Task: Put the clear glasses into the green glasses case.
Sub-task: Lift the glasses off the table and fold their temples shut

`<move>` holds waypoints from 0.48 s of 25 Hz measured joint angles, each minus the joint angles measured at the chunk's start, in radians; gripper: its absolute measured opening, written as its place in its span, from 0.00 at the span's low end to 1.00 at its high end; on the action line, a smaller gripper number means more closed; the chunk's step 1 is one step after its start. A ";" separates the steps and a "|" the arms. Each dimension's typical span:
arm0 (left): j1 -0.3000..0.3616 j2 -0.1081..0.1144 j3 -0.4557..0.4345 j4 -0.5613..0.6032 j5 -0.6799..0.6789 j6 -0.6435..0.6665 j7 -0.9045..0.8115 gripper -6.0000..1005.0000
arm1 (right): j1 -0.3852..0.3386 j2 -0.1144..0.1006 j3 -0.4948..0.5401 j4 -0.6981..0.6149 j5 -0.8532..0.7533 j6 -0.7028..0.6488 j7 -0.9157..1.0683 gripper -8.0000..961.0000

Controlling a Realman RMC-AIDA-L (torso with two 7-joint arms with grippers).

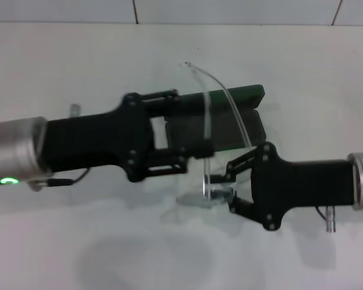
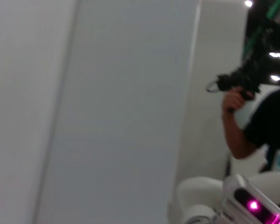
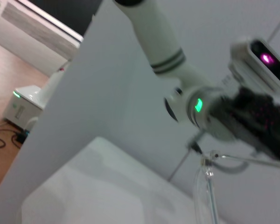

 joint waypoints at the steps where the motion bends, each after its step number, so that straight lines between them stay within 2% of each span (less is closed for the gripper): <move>1: -0.012 -0.005 0.000 -0.005 0.015 0.000 0.003 0.66 | 0.005 0.000 -0.007 0.016 0.014 -0.011 -0.024 0.14; 6: -0.054 -0.012 0.000 -0.039 0.063 -0.004 0.004 0.66 | 0.022 0.000 -0.020 0.062 0.055 -0.055 -0.076 0.14; 12: -0.065 -0.013 0.000 -0.042 0.126 -0.006 -0.010 0.66 | 0.022 0.001 -0.021 0.066 0.058 -0.081 -0.103 0.14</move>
